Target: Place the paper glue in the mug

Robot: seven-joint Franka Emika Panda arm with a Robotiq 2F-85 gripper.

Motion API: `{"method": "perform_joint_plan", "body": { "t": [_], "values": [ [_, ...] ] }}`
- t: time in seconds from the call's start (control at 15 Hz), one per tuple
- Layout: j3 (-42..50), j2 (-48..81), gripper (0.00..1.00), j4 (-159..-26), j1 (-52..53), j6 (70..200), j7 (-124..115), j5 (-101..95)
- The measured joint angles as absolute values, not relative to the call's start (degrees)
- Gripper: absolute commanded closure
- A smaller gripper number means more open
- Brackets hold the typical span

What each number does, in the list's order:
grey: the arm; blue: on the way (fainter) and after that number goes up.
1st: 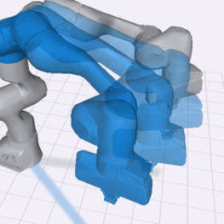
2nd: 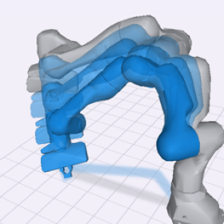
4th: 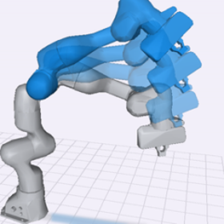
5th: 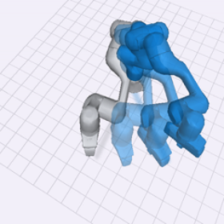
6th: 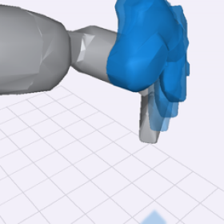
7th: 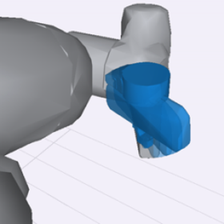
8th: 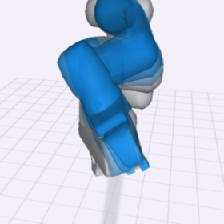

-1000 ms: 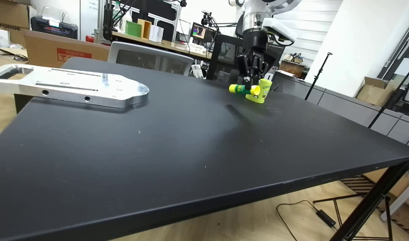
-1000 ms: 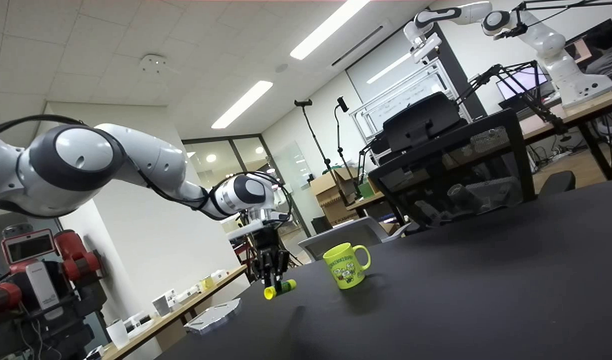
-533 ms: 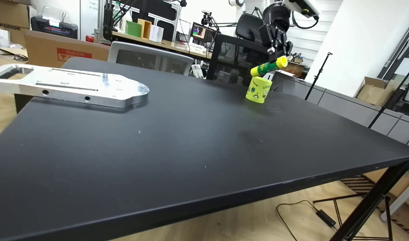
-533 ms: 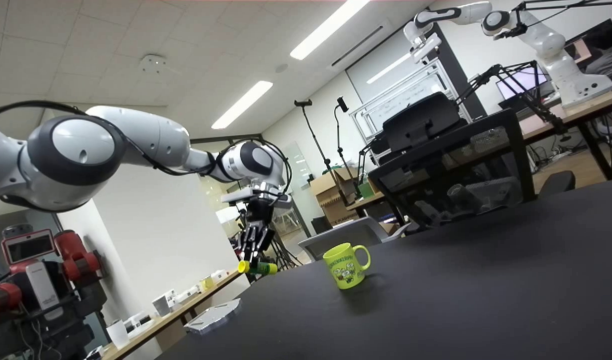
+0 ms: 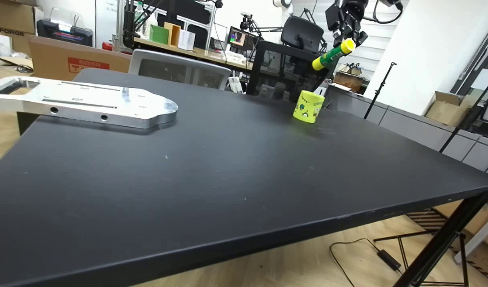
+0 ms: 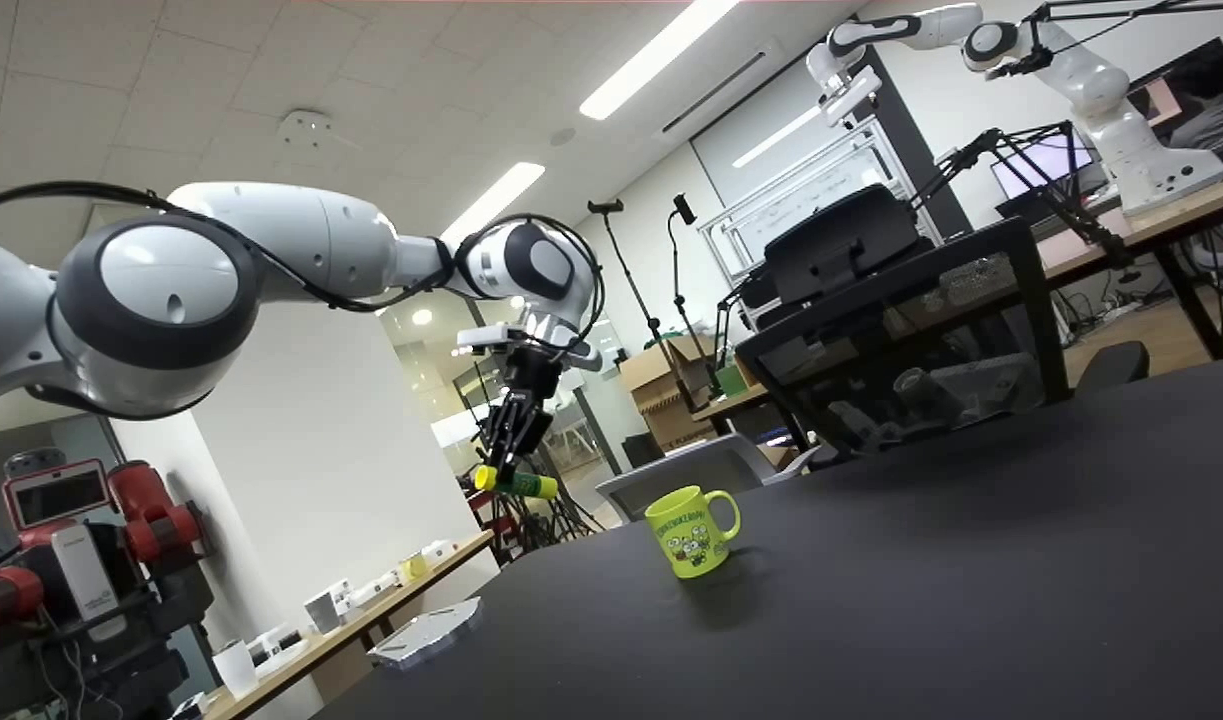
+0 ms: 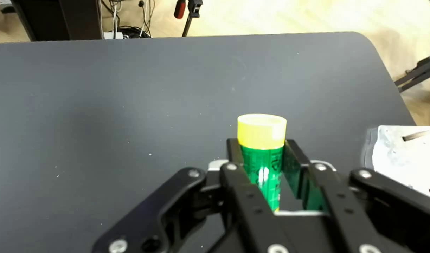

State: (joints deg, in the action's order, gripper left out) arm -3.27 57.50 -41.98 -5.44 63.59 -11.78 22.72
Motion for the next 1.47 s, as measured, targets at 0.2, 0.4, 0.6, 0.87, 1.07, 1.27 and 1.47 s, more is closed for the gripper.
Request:
{"method": "perform_joint_plan", "body": {
  "t": [0.2, 0.4, 0.6, 0.87, 1.07, 1.27, 1.47],
  "values": [
    [-3.24, 58.8, 0.66, -39.77, -7.55, 64.52, -12.42, 24.13],
    [-3.26, 59.43, 0.66, -39.08, -7.74, 64.53, -12.64, 24.62],
    [-3.27, 59.58, 0.66, -38.85, -7.47, 64.53, -12.88, 24.64],
    [-3.27, 59.58, 0.66, -38.75, -7.46, 64.53, -12.97, 24.64],
    [-3.27, 59.59, 0.66, -38.73, -7.46, 64.53, -12.99, 24.64],
    [-3.27, 59.59, 0.66, -38.71, -7.46, 64.53, -13.01, 24.64],
    [-3.27, 59.61, 0.91, -38.77, -7.47, 64.53, -12.85, 24.64]
  ]
}}
